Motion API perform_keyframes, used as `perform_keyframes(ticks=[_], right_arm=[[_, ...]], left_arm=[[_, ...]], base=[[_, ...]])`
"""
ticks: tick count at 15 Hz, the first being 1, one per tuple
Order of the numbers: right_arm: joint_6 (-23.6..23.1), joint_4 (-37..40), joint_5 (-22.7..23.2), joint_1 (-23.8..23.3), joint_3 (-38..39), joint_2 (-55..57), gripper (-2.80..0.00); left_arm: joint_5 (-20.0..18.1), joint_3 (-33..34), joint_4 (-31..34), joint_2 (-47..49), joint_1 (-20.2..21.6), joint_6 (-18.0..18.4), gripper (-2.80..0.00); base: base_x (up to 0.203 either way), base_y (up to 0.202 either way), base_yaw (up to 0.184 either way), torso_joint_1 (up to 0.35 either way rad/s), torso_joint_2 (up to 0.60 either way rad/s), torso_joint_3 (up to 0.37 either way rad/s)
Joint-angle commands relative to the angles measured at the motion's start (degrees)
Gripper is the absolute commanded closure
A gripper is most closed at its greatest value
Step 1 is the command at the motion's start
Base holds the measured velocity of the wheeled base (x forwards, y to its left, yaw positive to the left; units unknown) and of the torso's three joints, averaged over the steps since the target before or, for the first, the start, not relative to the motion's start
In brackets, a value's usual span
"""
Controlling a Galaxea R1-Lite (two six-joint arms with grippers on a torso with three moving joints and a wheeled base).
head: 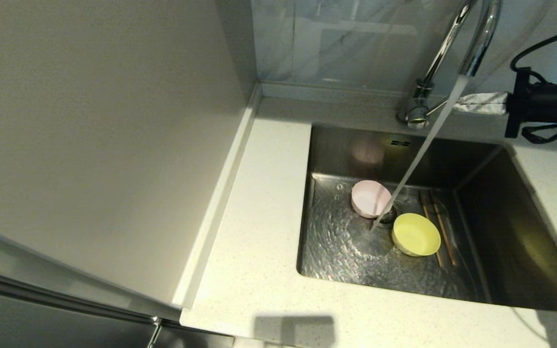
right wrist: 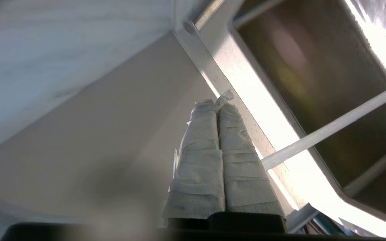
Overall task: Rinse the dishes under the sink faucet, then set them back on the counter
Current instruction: Turn off the faucet
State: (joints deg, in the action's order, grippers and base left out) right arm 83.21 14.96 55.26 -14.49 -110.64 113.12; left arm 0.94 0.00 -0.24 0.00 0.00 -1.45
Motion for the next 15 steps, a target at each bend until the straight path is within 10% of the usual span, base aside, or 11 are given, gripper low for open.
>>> perform_keyframes(ticks=[1, 15], right_arm=[[0.4, 0.0, 0.2, 1.1, 0.0, 0.4, 0.00], [2.2, -22.2, -7.3, 3.5, -2.7, 8.8, 0.00]], left_arm=[[0.0, 0.0, 0.0, -0.2, 0.0, 0.0, 0.00], [0.0, 0.0, 0.0, -0.2, 0.0, 0.0, 0.00]], base=[[0.000, 0.000, 0.000, 0.000, 0.00, 0.000], [0.000, 0.000, 0.000, 0.000, 0.00, 0.000]])
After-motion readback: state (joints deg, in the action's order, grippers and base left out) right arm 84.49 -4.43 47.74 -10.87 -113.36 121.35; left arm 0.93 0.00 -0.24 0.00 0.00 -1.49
